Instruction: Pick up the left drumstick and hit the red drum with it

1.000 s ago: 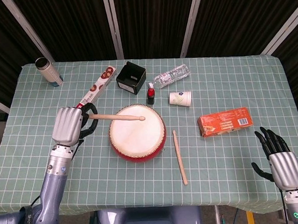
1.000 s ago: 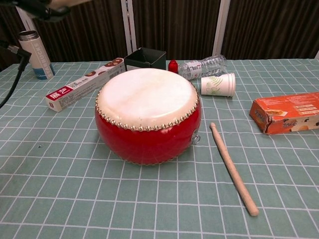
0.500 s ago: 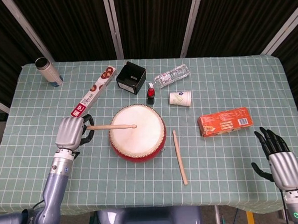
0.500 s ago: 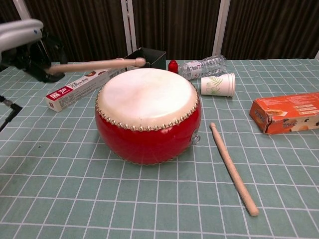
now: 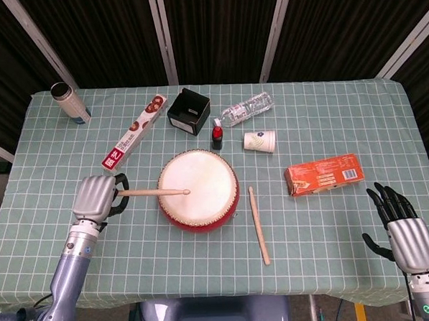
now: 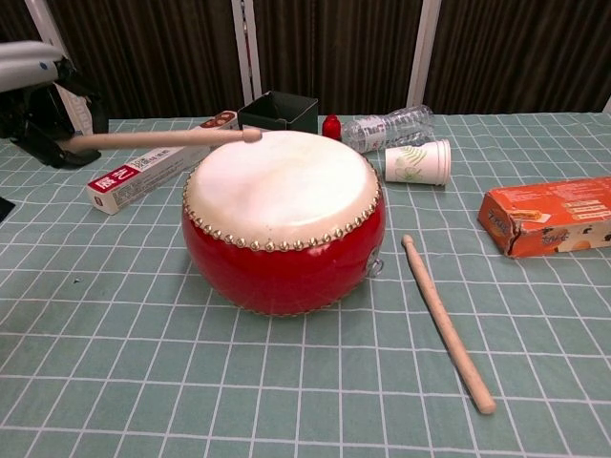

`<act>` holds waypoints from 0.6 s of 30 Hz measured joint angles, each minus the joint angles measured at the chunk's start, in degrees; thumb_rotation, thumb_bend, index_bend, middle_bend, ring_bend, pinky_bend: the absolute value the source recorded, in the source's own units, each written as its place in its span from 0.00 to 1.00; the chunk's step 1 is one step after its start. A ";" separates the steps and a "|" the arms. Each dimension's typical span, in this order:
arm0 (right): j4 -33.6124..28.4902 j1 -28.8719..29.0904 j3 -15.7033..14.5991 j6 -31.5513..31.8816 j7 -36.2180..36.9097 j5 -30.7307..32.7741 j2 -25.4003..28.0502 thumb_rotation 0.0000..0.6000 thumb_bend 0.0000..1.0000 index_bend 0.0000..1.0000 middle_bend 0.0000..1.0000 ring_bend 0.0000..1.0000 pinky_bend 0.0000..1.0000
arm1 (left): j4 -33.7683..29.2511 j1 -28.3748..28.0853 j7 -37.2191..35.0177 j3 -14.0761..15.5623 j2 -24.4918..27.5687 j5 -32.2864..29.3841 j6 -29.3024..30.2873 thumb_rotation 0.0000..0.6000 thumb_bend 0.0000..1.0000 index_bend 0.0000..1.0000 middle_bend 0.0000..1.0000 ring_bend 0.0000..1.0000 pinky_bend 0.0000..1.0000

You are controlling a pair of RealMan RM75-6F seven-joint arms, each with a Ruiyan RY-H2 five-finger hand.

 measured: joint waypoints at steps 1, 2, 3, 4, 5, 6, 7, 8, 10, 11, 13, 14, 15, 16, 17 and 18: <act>0.00 -0.02 -0.03 0.00 -0.07 -0.02 -0.01 1.00 0.29 0.00 0.00 0.00 0.14 | -0.43 0.43 -0.87 0.13 0.38 1.41 0.50 1.00 0.66 0.77 1.00 1.00 0.96; -0.01 -0.04 -0.05 -0.01 -0.12 -0.01 -0.03 1.00 0.29 0.00 0.00 0.00 0.14 | -0.80 0.90 -1.78 0.33 0.77 2.88 1.04 1.00 0.66 0.77 1.00 1.00 0.96; -0.03 -0.05 -0.07 -0.06 -0.16 0.02 -0.04 1.00 0.29 0.00 0.00 0.00 0.14 | -1.21 1.56 -2.98 0.70 1.31 4.85 1.62 1.00 0.66 0.77 1.00 1.00 0.96; -0.03 -0.05 -0.08 -0.11 -0.21 0.06 -0.04 1.00 0.29 0.00 0.00 0.00 0.14 | -1.42 2.07 -3.80 1.08 1.73 6.31 1.97 1.00 0.66 0.77 1.00 1.00 0.96; -0.04 -0.04 -0.08 -0.16 -0.23 0.11 -0.05 1.00 0.29 0.00 0.00 0.00 0.14 | -1.57 2.65 -4.49 1.63 2.21 7.74 2.27 1.00 0.66 0.77 1.00 1.00 0.96; -0.07 -0.04 -0.07 -0.20 -0.24 0.15 -0.05 1.00 0.29 0.00 0.00 0.00 0.14 | -1.68 3.46 -5.27 2.66 2.90 9.55 2.55 1.00 0.66 0.77 1.00 1.00 0.96; -0.09 -0.03 -0.06 -0.23 -0.25 0.18 -0.06 1.00 0.29 0.00 0.00 0.00 0.14 | -1.70 4.04 -5.82 3.54 3.40 10.72 2.68 1.00 0.66 0.76 1.00 1.00 0.96; -0.13 -0.01 -0.02 -0.26 -0.27 0.23 -0.06 1.00 0.29 0.00 0.00 0.00 0.14 | -1.64 4.59 -6.27 4.45 3.88 11.66 2.73 1.00 0.66 0.76 1.00 1.00 0.96; -0.25 0.01 -0.01 -0.33 -0.28 0.29 -0.05 1.00 0.29 0.00 0.00 0.00 0.14 | -0.98 5.86 -7.41 6.42 4.67 13.00 2.56 1.00 0.65 0.76 1.00 1.00 0.96; -0.26 0.03 -0.01 -0.34 -0.33 0.25 -0.06 1.00 0.29 0.00 0.00 0.00 0.14 | -0.45 6.34 -7.86 7.14 4.82 13.16 2.30 1.00 0.65 0.75 1.00 1.00 0.96; -0.27 0.05 -0.03 -0.30 -0.50 0.12 -0.07 1.00 0.29 0.00 0.00 0.00 0.14 | 1.09 6.92 -8.56 8.35 4.93 13.32 1.44 1.00 0.63 0.75 1.00 1.00 0.96; -0.28 0.06 -0.04 -0.33 -0.52 0.10 -0.09 1.00 0.29 0.00 0.00 0.00 0.14 | 1.84 7.08 -8.67 8.74 4.90 13.40 1.05 1.00 0.62 0.75 1.00 1.00 0.96; -0.30 0.09 -0.04 -0.43 -0.56 0.13 -0.12 1.00 0.29 0.00 0.00 0.00 0.14 | 2.92 7.26 -8.71 9.35 4.74 13.57 0.56 1.00 0.61 0.75 1.00 1.00 0.96; -0.31 0.12 -0.04 -0.50 -0.62 0.16 -0.14 1.00 0.29 0.00 0.00 0.00 0.14 | 3.82 7.37 -8.70 9.76 4.52 13.74 0.22 1.00 0.61 0.75 1.00 1.00 0.96; -0.33 0.16 -0.02 -0.57 -0.69 0.18 -0.15 1.00 0.29 0.00 0.00 0.00 0.14 | 4.84 7.45 -8.64 10.16 4.20 13.88 -0.18 1.00 0.60 0.74 1.00 1.00 0.96; -0.35 0.21 0.02 -0.58 -0.76 0.17 -0.15 1.00 0.29 0.00 0.00 0.00 0.14 | 5.95 7.51 -8.58 10.51 3.77 13.97 -0.62 1.00 0.59 0.74 1.00 1.00 0.96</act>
